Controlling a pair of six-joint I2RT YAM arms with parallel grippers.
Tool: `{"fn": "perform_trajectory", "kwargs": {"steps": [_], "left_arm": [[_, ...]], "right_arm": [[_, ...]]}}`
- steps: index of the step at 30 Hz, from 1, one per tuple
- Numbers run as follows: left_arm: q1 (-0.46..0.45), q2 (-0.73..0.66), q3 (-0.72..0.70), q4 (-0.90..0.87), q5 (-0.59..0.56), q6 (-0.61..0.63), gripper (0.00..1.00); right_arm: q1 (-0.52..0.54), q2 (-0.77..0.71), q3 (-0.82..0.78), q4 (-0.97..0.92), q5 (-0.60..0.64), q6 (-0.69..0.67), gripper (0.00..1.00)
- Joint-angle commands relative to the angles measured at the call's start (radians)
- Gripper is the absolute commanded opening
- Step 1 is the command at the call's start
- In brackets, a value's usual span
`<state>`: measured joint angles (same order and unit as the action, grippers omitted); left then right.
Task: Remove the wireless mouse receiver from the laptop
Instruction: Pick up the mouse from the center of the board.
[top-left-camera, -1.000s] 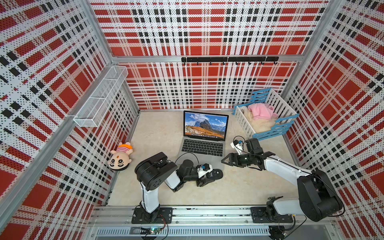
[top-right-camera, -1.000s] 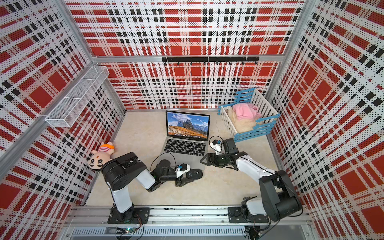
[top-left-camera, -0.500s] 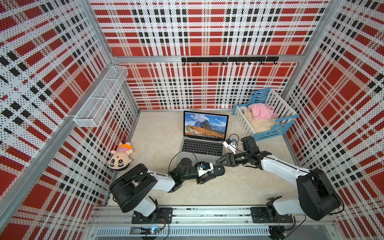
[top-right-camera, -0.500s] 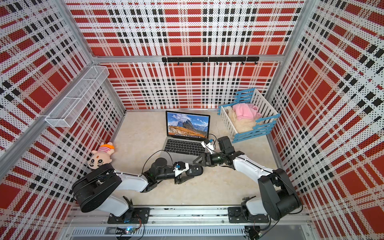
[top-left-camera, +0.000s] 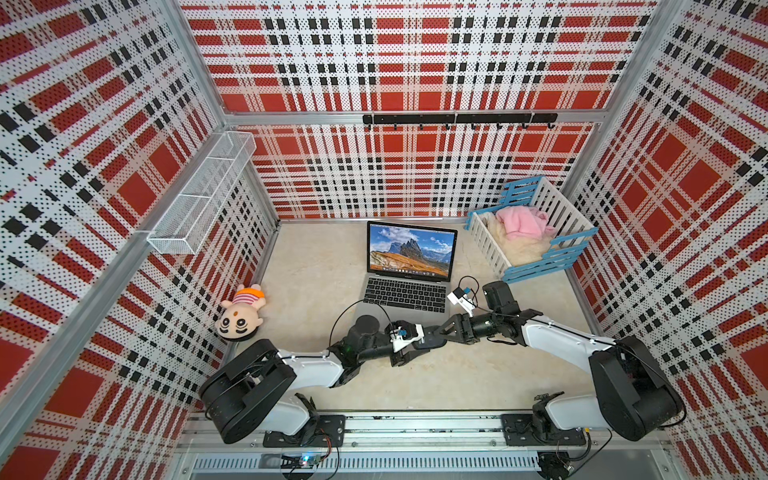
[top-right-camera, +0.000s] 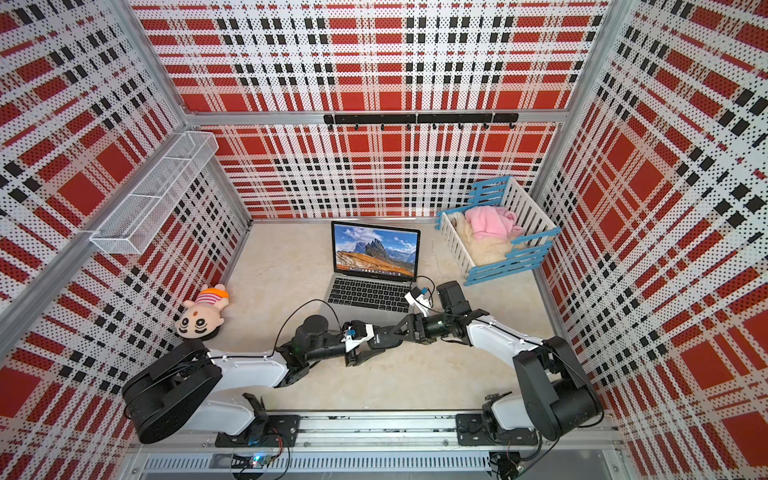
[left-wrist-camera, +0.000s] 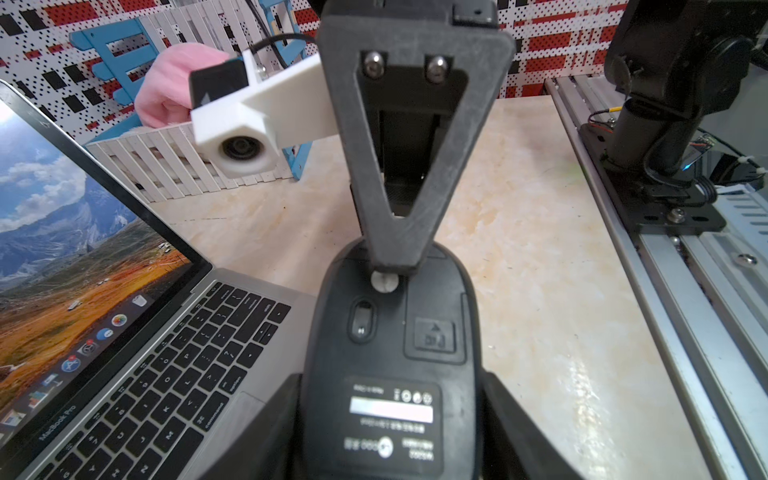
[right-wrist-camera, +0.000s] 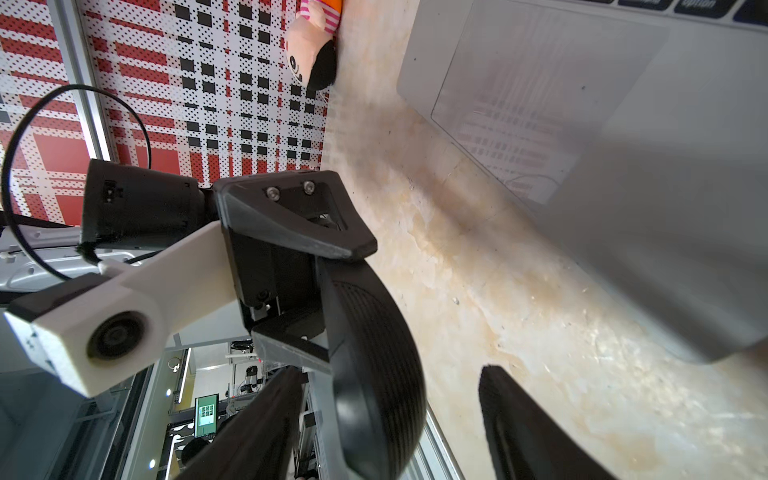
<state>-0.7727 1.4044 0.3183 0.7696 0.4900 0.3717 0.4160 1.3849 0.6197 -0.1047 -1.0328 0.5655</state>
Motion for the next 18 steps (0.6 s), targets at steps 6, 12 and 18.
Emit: {"fn": "perform_trajectory", "kwargs": {"steps": [6,12,18], "left_arm": [[0.006,-0.011,-0.008,0.0,0.001,0.013,0.25],[0.006,-0.024,-0.01,-0.003,-0.002,0.016,0.25],[0.003,-0.03,-0.008,-0.006,0.001,0.018,0.25]], "right_arm": [[-0.003,-0.057,-0.01,0.151,-0.072,0.102,0.7],[-0.003,-0.045,-0.019,0.17,-0.105,0.112,0.58],[0.001,-0.028,-0.023,0.207,-0.116,0.136,0.53]]}}
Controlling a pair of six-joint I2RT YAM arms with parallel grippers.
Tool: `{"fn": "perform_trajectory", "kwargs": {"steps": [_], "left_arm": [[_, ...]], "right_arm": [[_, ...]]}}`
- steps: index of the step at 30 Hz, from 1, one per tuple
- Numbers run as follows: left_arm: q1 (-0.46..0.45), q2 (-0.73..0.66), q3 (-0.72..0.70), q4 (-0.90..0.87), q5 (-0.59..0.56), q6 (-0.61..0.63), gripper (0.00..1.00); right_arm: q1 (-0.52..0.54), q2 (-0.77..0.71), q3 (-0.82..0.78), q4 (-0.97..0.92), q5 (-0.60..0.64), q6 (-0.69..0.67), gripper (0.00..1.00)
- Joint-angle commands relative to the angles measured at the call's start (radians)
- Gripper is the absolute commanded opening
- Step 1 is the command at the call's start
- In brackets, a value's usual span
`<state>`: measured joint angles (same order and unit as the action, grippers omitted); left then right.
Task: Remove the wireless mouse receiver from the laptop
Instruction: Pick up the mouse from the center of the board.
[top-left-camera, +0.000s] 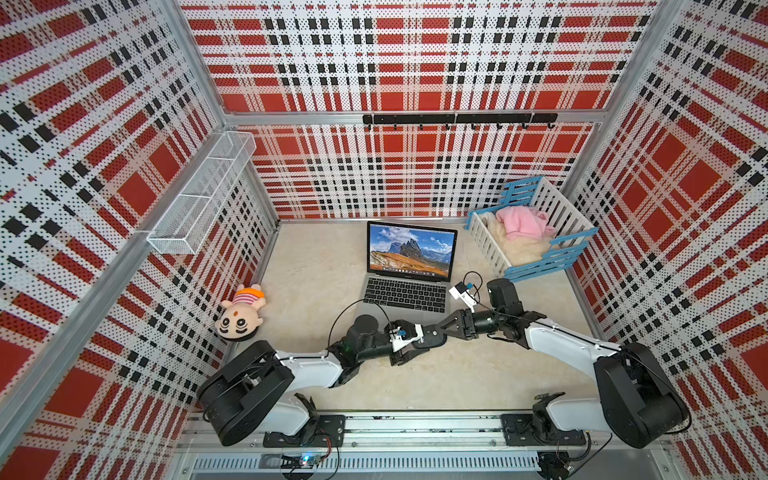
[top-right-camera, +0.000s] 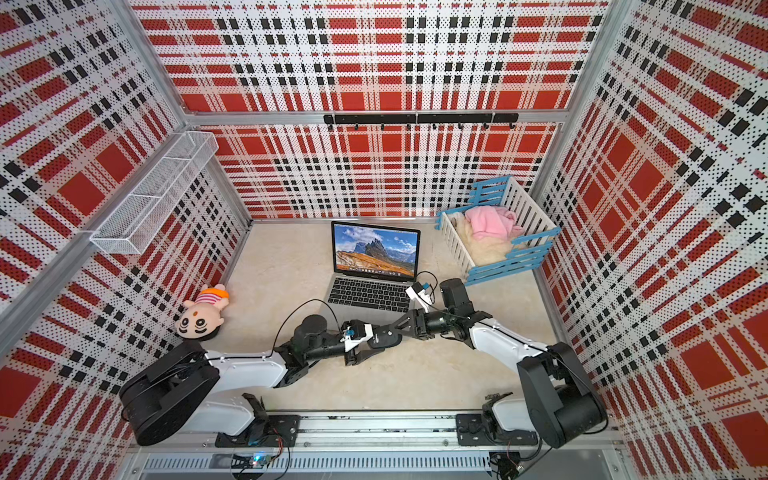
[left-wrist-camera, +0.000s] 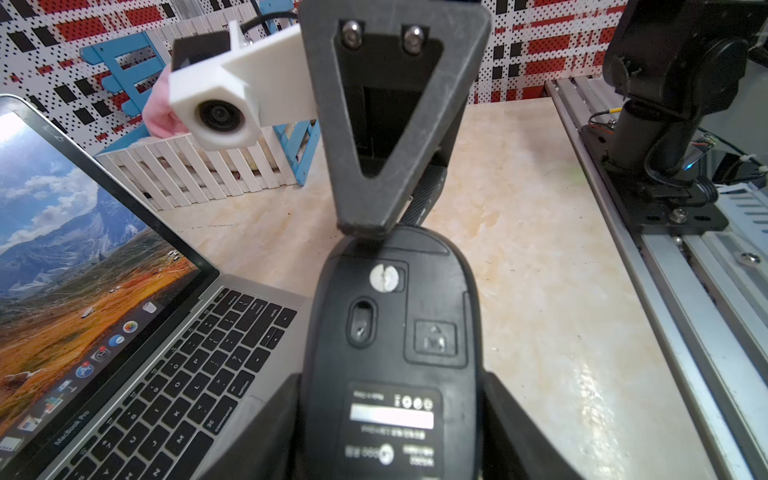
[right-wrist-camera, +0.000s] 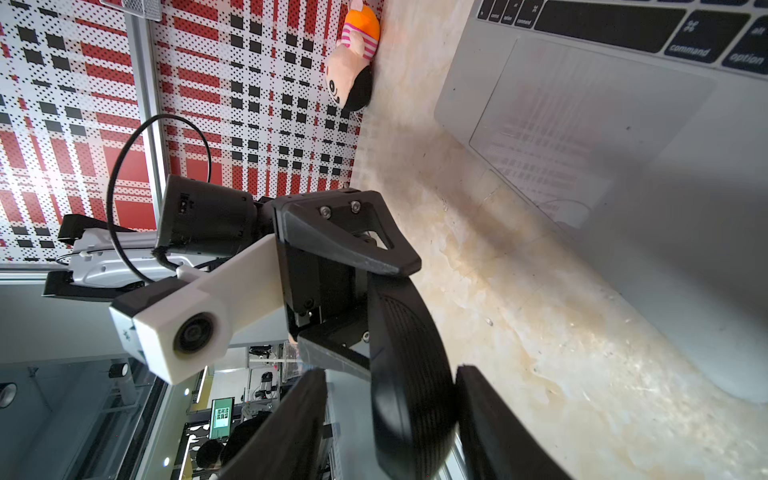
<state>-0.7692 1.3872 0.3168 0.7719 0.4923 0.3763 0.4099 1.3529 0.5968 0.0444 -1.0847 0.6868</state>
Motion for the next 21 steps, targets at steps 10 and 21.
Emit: {"fn": "perform_trajectory", "kwargs": {"steps": [10,21], "left_arm": [[-0.005,-0.009,-0.008,-0.014,-0.004,0.017,0.25],[-0.007,-0.001,0.0,-0.019,-0.015,0.003,0.36]], "right_arm": [[0.032,0.051,0.013,0.047,-0.054,-0.001,0.46],[0.041,0.046,0.014,0.048,-0.044,-0.009,0.25]]}}
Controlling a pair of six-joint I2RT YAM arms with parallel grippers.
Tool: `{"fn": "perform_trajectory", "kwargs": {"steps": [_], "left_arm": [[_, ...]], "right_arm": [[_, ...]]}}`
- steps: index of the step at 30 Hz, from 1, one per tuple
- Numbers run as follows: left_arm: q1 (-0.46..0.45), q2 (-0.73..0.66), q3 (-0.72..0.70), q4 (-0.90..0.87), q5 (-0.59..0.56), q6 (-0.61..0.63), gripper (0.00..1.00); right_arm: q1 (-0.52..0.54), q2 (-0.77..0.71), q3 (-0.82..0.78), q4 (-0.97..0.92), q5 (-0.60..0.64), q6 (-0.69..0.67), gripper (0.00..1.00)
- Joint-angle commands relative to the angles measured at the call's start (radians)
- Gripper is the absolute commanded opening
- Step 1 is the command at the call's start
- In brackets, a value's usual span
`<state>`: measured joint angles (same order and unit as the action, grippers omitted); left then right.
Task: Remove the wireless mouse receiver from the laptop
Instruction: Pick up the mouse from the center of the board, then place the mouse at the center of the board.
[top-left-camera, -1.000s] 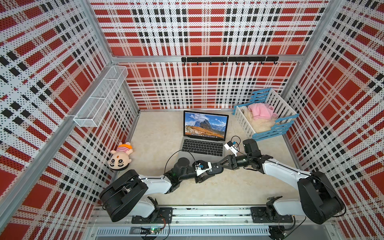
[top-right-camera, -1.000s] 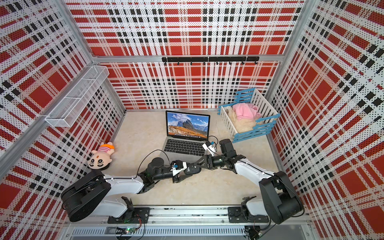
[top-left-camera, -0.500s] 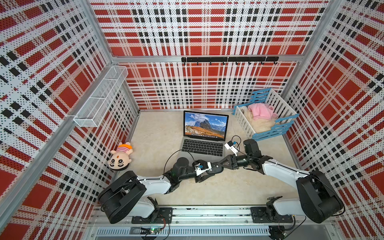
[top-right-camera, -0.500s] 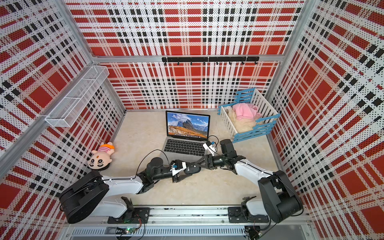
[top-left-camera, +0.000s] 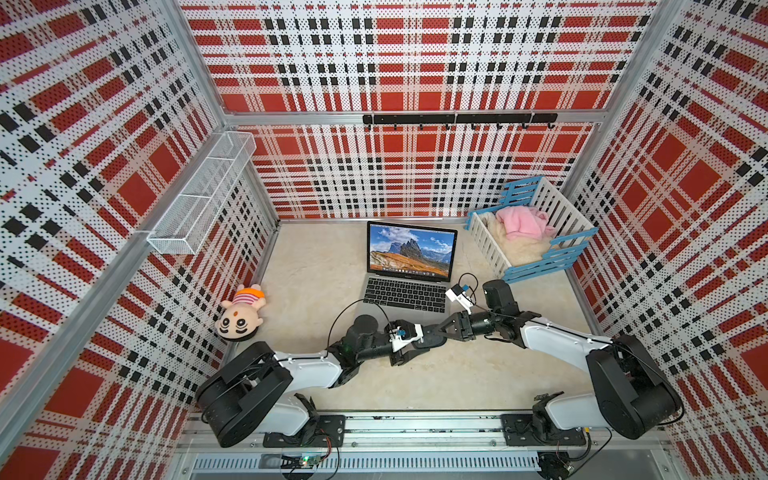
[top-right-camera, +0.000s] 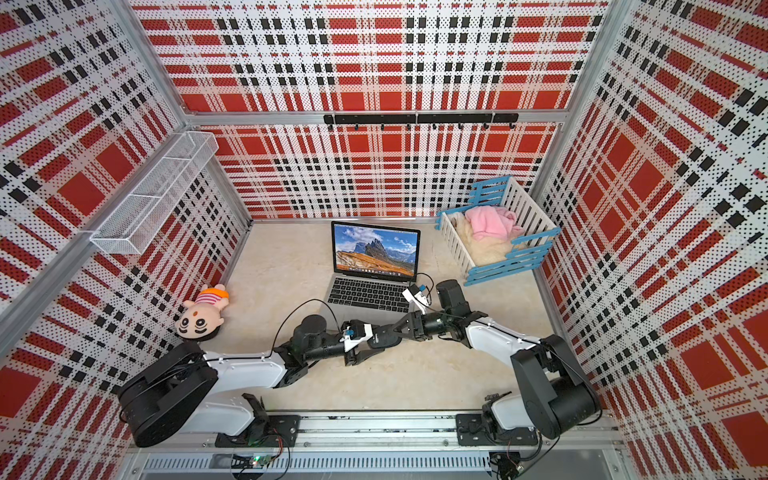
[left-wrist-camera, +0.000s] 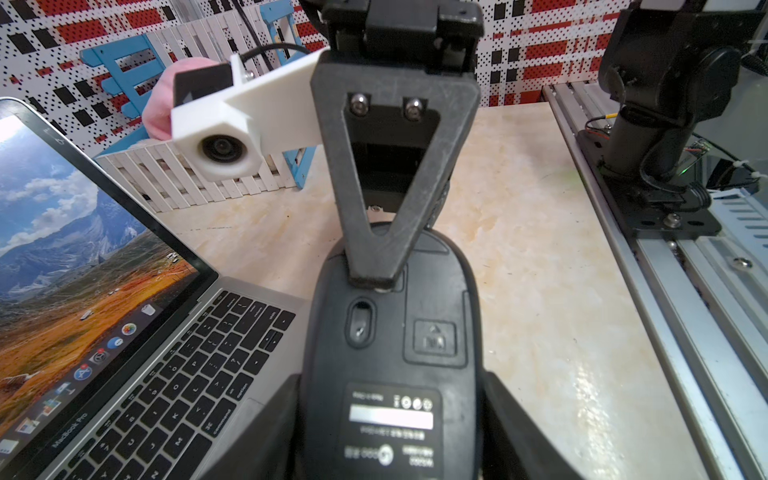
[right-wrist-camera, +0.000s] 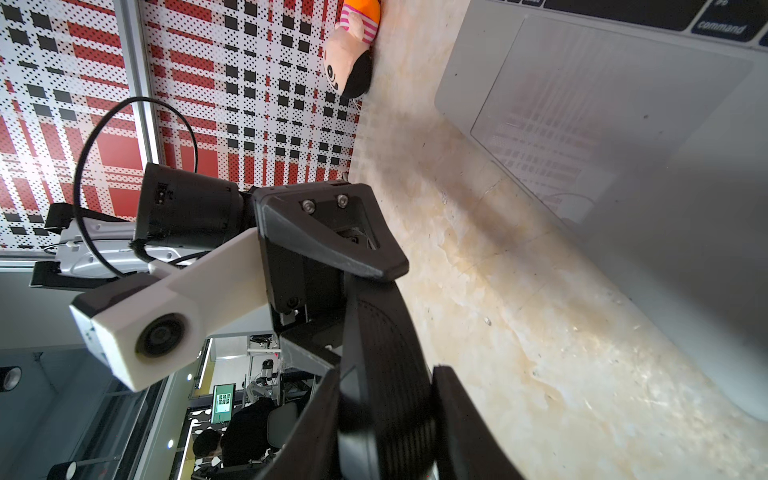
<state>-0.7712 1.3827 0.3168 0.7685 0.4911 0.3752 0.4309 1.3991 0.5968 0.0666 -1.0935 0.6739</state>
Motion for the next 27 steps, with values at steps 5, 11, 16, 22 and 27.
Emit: {"fn": "perform_trajectory", "kwargs": {"steps": [5,11,16,22,27], "left_arm": [[0.003,0.006,0.001,-0.017,-0.037,-0.022,0.56],[0.046,-0.034,-0.025,0.047,-0.014,-0.124,0.65],[0.119,-0.126,-0.096,0.196,0.013,-0.278,0.7],[0.188,-0.203,-0.128,0.256,-0.041,-0.412,0.73],[0.223,-0.24,-0.135,0.255,-0.084,-0.467,0.73]], "right_arm": [[0.021,-0.04,0.047,-0.079,0.022,-0.062,0.21],[0.018,-0.113,0.156,-0.366,0.237,-0.251,0.2],[0.017,-0.145,0.214,-0.529,0.455,-0.332,0.13],[0.06,-0.196,0.301,-0.725,0.894,-0.384,0.12],[0.164,-0.196,0.376,-0.85,1.304,-0.367,0.12]]}}
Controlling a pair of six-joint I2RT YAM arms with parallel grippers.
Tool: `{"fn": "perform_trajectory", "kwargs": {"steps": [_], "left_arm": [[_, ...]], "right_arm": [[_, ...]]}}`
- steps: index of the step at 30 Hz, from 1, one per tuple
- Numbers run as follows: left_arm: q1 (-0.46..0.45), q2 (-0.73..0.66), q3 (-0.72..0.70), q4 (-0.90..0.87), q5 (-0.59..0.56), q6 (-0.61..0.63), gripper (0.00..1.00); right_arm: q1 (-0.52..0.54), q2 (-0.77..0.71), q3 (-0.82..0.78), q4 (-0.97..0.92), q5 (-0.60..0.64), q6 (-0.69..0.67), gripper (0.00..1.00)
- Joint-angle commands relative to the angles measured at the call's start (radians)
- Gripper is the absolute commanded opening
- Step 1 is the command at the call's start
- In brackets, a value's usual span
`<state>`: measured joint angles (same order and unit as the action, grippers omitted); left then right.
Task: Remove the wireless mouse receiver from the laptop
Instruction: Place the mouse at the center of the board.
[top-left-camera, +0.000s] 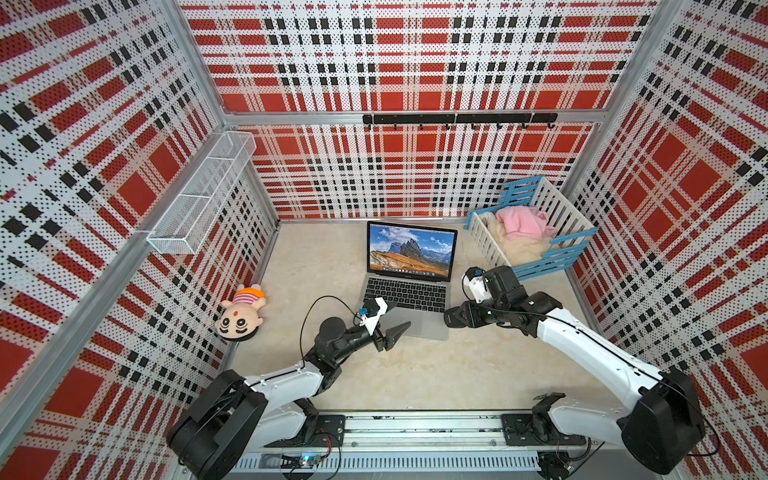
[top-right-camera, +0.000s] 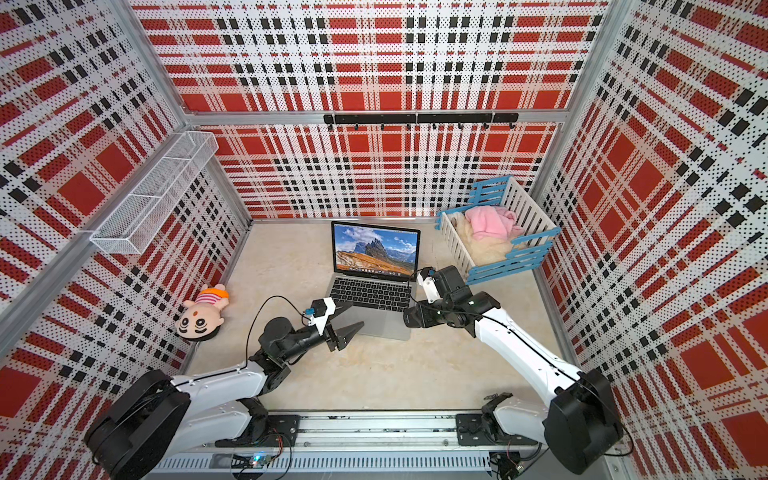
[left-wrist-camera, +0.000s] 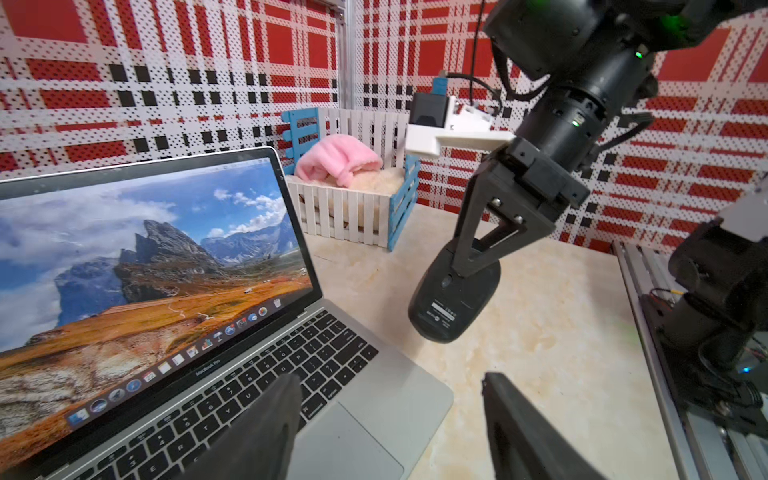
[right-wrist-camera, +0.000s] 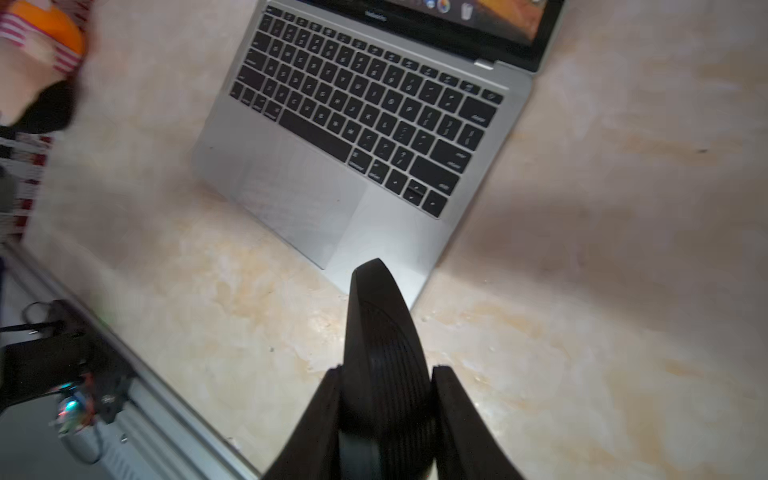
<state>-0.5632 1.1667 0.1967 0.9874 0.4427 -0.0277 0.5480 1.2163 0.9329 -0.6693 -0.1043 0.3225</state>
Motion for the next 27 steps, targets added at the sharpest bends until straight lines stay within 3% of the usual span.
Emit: {"fn": "perform_trajectory", "kwargs": {"steps": [1,7,13,16,27], "left_arm": [[0.015,-0.034,-0.018,0.037,-0.044,-0.065,0.73],[0.02,-0.081,-0.044,0.036,-0.094,-0.071,0.73],[0.037,-0.123,-0.068,0.034,-0.134,-0.077,0.73],[0.038,-0.131,-0.072,0.033,-0.135,-0.074,0.73],[0.052,-0.168,-0.094,0.004,-0.199,-0.066,0.73]], "right_arm": [[0.073,0.005,0.054,-0.134,0.382,-0.015,0.12],[0.26,0.259,0.144,-0.278,0.853,0.006,0.13],[0.385,0.512,0.168,-0.264,1.161,-0.019,0.16],[0.404,0.59,0.16,-0.199,1.203,-0.065,0.19],[0.405,0.711,0.092,-0.096,1.143,-0.099,0.29]]}}
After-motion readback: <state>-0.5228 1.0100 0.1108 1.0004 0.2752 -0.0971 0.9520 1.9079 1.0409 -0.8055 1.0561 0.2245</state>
